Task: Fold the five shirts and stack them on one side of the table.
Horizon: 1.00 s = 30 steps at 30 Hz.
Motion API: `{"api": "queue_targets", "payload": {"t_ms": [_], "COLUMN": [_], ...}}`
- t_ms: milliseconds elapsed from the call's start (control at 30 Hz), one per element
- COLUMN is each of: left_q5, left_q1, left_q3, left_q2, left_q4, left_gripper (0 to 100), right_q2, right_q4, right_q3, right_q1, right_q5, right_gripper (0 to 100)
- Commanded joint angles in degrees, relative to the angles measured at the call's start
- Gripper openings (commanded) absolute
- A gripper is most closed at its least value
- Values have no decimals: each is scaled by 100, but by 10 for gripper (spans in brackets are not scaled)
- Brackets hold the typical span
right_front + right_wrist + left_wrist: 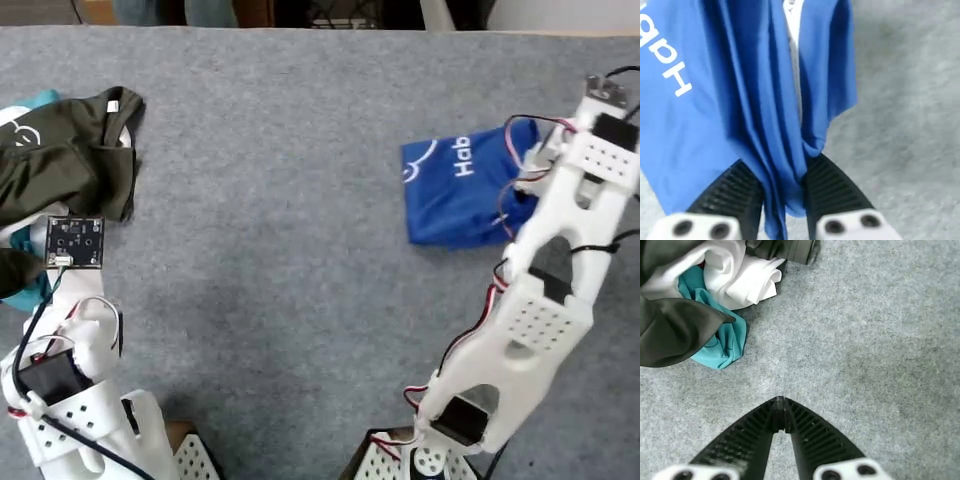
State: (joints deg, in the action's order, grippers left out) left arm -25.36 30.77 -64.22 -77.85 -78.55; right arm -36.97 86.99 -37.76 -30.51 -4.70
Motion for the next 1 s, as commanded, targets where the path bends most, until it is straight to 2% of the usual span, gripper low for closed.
{"api": "queue_targets", "payload": {"t_ms": [0, 200, 267, 467, 533, 700, 800, 967], "left_q5": [-18, 0, 44, 475, 475, 519, 519, 519], "left_q1": [31, 31, 136, 1024, 1279, 2070, 2475, 2633], "left_q3": [400, 664, 857, 2422, 3213, 5007, 5815, 6281], "left_q2": [-26, -9, 141, 2004, 2910, 5037, 6057, 7288], "left_q4": [-9, -18, 18, 176, 149, 132, 0, 149], "left_gripper": [33, 33, 34, 111, 121, 202, 217, 212], "right_q2": [-286, -1033, -1174, -1262, -1253, -1244, -1244, -1244], "right_q4": [-26, 440, 677, 1389, 1398, 1415, 1415, 1424], "right_q3": [-936, -1701, -1965, -2747, -2949, -3275, -3275, -3266], "right_q1": [-273, -316, -308, -308, -299, -299, -264, -26], "right_q5": [-35, -264, -325, -325, -325, -325, -316, -290], "right_gripper": [18, 19, 47, 381, 438, 440, 440, 440]}}
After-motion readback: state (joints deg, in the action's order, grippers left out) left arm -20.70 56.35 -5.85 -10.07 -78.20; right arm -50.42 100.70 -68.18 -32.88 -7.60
